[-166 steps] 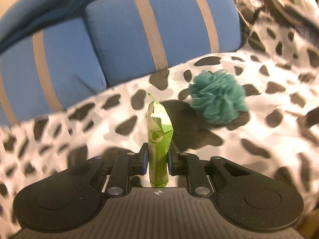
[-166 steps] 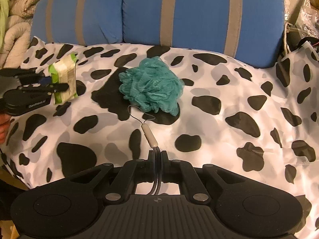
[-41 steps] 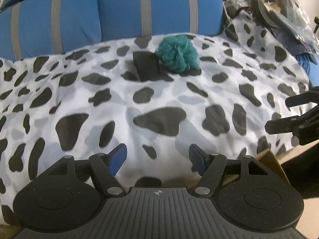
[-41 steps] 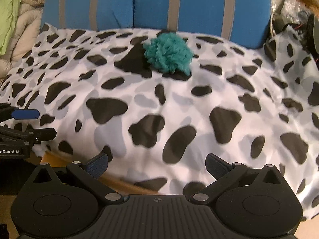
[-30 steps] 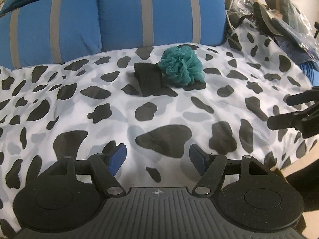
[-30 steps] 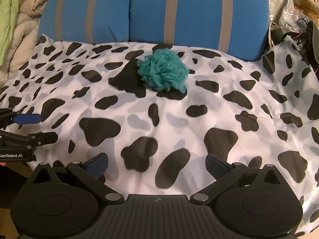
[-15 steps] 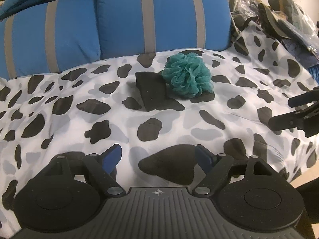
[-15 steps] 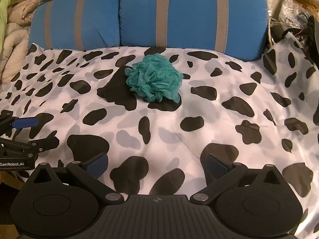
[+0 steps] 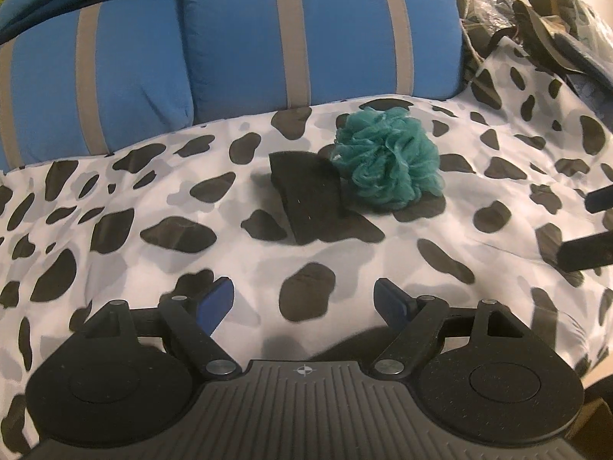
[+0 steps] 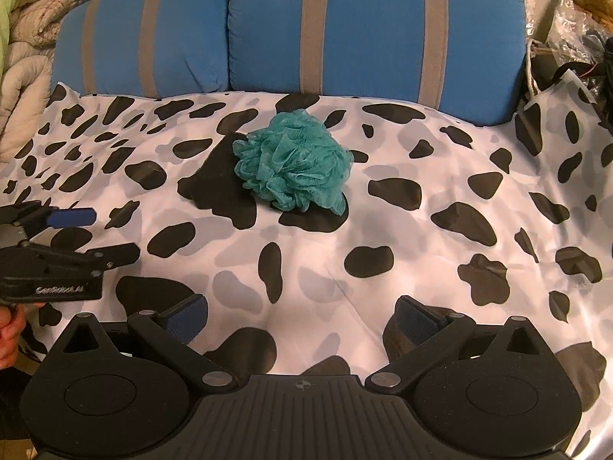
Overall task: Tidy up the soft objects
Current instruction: 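Lower left gripper onto the black foam sponge and close on it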
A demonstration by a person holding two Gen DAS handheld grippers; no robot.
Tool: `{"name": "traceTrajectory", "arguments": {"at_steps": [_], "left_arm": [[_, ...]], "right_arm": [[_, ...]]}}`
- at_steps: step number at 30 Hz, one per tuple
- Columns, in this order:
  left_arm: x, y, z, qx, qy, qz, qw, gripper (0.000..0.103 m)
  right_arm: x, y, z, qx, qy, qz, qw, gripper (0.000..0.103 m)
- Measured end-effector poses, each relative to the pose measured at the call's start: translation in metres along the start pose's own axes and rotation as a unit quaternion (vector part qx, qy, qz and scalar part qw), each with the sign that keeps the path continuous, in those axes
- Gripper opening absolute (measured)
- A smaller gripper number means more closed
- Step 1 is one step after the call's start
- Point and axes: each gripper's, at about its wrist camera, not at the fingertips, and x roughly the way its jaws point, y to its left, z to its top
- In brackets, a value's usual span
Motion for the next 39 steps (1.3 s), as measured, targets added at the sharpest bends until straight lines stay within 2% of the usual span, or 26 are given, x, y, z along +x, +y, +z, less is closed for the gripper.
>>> {"name": "traceTrajectory", "arguments": {"at_steps": [14,23,32,33,34,39], "left_arm": [[0.063,0.001,0.032,0.019,0.0,-0.011,0.9998,0.08],[0.114,0.003,0.043,-0.008,0.022,-0.014,0.9996,0.08],[0.137,0.004,0.055,-0.021,0.003,-0.027,0.9994,0.079],[0.139,0.004,0.056,-0.021,0.007,-0.026,0.9994,0.067],[0.141,0.004,0.057,-0.025,0.015,-0.03,0.9991,0.059],[0.134,0.006,0.057,-0.031,0.019,-0.023,0.9991,0.056]], "right_arm": [[0.006,-0.009,0.014,0.016,0.01,0.007,1.0,0.103],[0.005,-0.011,0.01,0.018,0.02,0.008,1.0,0.103],[0.006,-0.009,0.009,0.014,0.025,0.012,1.0,0.103],[0.007,-0.009,0.009,0.013,0.026,0.011,1.0,0.103],[0.008,-0.009,0.009,0.013,0.028,0.01,0.999,0.103],[0.011,-0.012,0.01,0.02,0.029,0.008,0.999,0.103]]}}
